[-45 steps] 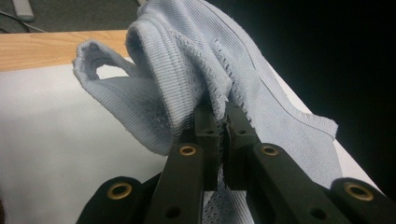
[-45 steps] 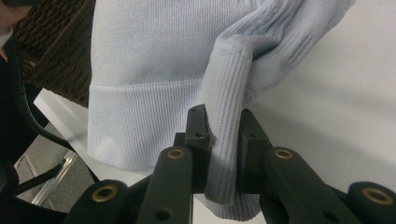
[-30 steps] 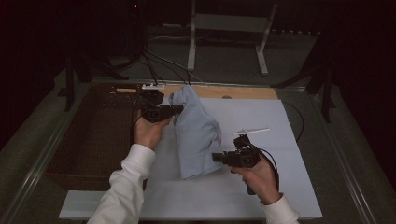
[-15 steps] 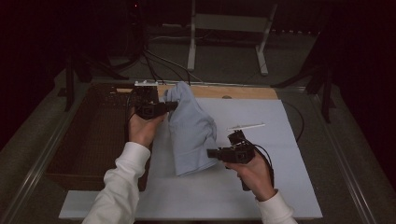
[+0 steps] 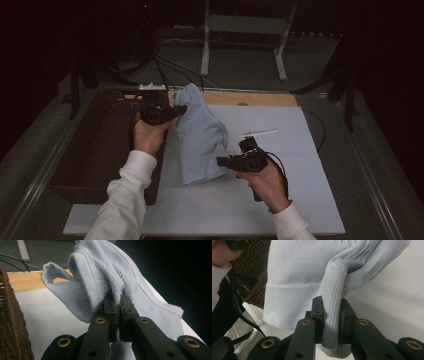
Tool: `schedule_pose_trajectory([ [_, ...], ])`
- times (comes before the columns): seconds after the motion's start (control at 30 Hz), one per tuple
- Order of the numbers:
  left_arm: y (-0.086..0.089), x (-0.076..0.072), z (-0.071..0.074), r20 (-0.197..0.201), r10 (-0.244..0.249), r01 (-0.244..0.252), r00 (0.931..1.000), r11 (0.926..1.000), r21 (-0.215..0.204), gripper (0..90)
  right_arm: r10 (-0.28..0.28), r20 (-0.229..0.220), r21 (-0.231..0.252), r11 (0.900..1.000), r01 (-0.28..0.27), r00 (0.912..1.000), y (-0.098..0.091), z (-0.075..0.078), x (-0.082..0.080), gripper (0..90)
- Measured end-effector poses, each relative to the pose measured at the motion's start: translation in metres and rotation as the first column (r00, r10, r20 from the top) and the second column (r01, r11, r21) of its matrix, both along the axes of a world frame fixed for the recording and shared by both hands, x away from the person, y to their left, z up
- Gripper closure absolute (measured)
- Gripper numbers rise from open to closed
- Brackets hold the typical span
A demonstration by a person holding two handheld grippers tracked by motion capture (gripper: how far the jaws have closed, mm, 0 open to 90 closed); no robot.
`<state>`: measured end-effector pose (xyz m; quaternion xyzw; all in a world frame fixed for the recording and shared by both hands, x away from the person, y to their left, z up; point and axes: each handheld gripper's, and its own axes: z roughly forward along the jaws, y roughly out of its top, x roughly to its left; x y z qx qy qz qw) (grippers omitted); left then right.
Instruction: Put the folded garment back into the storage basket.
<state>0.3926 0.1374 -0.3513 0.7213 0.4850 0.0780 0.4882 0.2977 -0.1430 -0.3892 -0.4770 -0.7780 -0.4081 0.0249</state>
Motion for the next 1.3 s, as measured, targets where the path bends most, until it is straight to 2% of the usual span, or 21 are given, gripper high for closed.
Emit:
schedule_pose_trajectory([
  [0.43,0.010,0.001,0.002,0.013,0.013,-0.013,0.9998,0.9999,0.001,87.3,0.009,-0.002,0.025,0.9997,-0.009,1.0000,0.013,0.002,0.002,79.1],
  [0.9,0.020,0.003,0.008,0.026,0.026,-0.026,0.9993,0.9997,0.003,87.3,0.029,0.004,0.025,0.9993,-0.029,0.9996,0.032,0.011,0.009,79.2],
  [1.1,0.027,0.004,0.011,0.027,0.038,-0.038,0.9989,0.9992,-0.015,87.3,0.038,0.011,0.040,0.9985,-0.039,0.9992,0.043,0.015,0.009,79.2],
  [1.3,0.031,0.004,0.014,0.030,0.049,-0.049,0.9984,0.9987,-0.017,87.3,0.046,0.013,0.033,0.9984,-0.046,0.9989,0.052,0.017,0.012,79.2],
])
